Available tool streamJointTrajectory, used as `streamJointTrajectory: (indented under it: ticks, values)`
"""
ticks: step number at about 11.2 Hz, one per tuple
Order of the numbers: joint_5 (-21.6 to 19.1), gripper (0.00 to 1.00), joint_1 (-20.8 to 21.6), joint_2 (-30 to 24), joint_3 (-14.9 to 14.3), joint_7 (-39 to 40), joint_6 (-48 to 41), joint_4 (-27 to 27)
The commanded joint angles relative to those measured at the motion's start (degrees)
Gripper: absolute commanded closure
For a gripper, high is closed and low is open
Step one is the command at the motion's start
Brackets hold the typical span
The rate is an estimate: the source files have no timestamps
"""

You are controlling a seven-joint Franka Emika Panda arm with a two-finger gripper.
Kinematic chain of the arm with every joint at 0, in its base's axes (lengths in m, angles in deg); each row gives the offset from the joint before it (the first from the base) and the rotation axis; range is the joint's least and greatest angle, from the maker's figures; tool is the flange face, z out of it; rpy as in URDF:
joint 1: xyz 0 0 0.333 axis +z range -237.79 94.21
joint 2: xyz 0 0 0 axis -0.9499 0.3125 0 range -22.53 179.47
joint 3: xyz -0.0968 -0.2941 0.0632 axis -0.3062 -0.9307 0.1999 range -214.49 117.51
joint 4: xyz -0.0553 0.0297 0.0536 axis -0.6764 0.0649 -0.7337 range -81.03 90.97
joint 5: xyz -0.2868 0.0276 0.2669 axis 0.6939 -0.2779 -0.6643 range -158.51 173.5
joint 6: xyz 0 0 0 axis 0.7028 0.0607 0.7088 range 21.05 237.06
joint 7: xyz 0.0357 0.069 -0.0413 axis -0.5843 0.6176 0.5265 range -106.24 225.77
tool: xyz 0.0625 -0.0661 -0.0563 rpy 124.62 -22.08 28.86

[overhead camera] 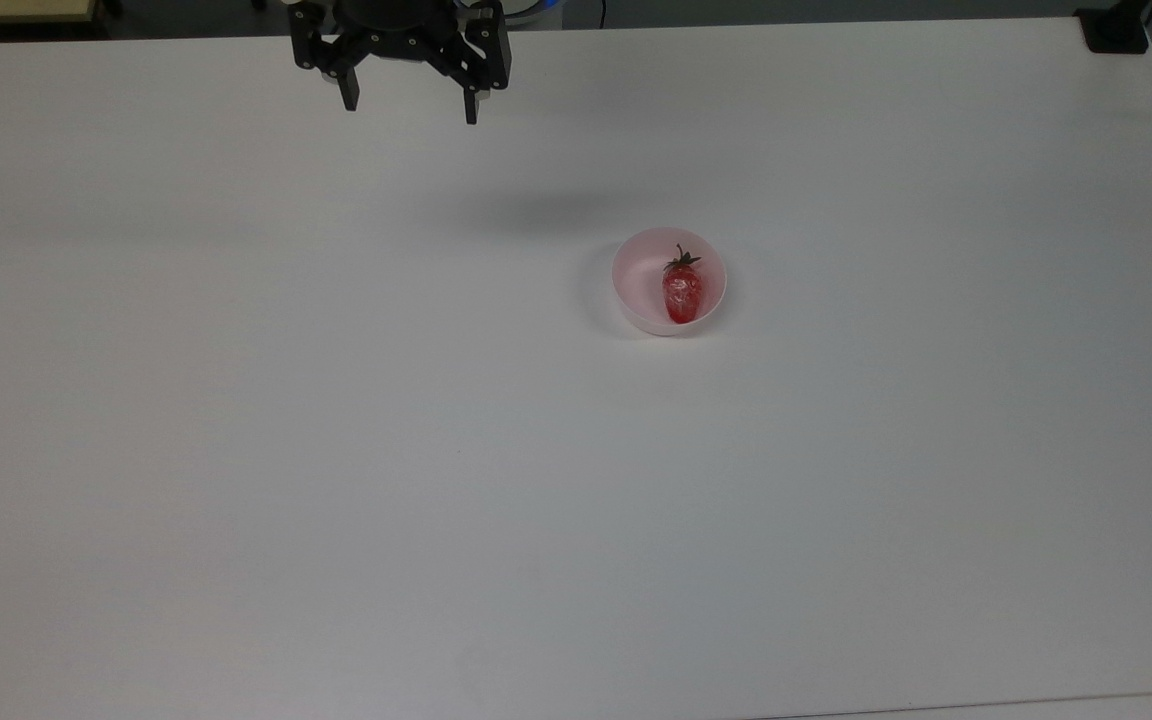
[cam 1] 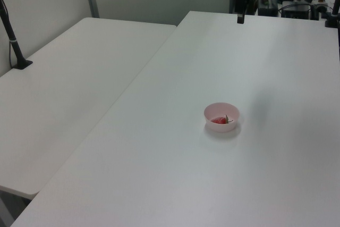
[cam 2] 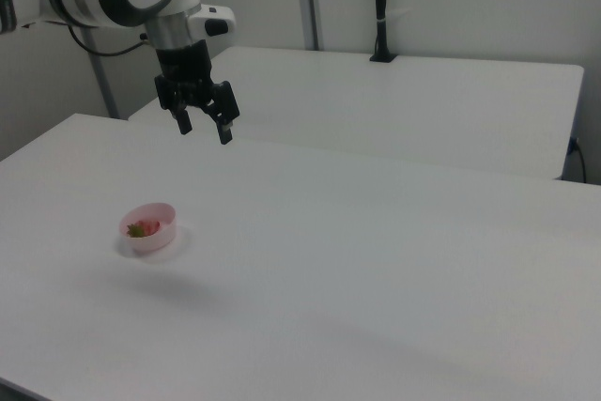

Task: Pick up strawberry from bowl
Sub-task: 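Move the open gripper toward the pink bowl with the strawberry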

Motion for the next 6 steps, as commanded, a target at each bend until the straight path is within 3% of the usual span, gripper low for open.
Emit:
streamJointTrajectory:
  ticks: [1, 6]
  values:
    - [0.21, 0.0, -0.28, -1.06, 0.53, 0.97, -1.09, 0.16]
    - [0.12, 0.0, -0.11, -1.24, 0.53, 0.88, -1.09, 0.96]
